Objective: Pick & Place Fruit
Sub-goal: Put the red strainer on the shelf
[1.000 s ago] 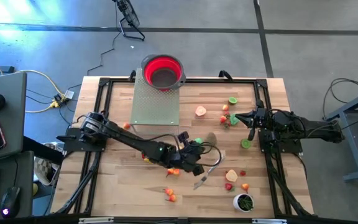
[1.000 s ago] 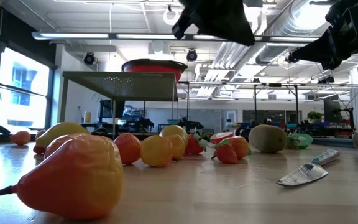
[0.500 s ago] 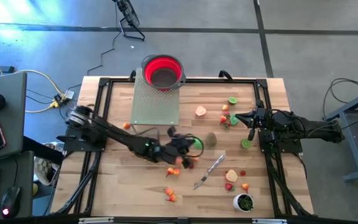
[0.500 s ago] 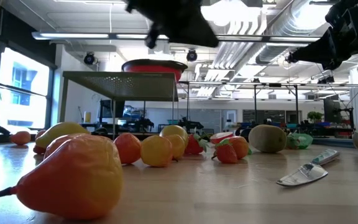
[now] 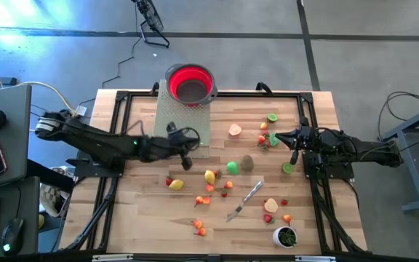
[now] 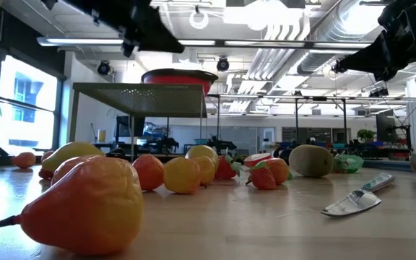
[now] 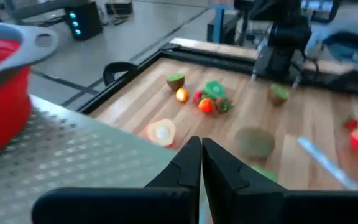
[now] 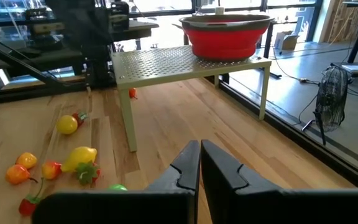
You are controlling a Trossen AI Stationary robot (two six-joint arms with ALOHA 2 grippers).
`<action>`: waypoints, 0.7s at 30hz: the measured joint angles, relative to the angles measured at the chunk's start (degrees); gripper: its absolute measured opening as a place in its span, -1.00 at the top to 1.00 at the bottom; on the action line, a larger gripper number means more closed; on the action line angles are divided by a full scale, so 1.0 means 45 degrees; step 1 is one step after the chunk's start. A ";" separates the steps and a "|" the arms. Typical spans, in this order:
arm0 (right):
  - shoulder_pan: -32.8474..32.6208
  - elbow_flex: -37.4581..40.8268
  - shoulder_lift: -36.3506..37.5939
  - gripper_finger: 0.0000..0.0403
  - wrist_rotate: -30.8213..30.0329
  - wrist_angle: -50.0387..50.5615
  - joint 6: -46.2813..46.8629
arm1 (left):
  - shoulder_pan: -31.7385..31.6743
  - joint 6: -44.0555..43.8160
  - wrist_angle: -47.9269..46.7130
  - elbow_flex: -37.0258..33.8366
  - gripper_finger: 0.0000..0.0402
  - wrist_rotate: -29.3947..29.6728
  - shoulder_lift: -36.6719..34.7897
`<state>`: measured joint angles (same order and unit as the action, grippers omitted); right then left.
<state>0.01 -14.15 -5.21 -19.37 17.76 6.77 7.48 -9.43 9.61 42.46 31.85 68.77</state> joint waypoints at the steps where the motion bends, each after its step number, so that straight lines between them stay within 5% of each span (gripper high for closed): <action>1: 0.0000 0.0000 0.0000 0.96 0.0004 0.0004 0.0155 | -0.0293 0.0340 -0.0093 -0.0131 0.95 -0.0258 -0.0298; 10: -0.0005 0.0000 -0.0394 0.96 -0.0212 -0.0506 0.1492 | -0.3061 0.2144 -0.0837 -0.0597 0.95 -0.3164 -0.2612; 15: -0.0003 0.0000 -0.1242 0.96 -0.0460 -0.2008 0.1185 | -0.4843 0.2214 -0.0772 -0.0593 0.95 -0.6363 -0.3715; 21: -0.0001 0.0005 -0.2626 0.96 -0.0424 -0.4236 0.0503 | -0.6032 0.2040 -0.1128 -0.0593 0.95 -0.8029 -0.4587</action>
<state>0.00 -14.13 -17.03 -21.28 -1.30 9.03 -19.67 -0.25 4.54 39.79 -4.28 48.12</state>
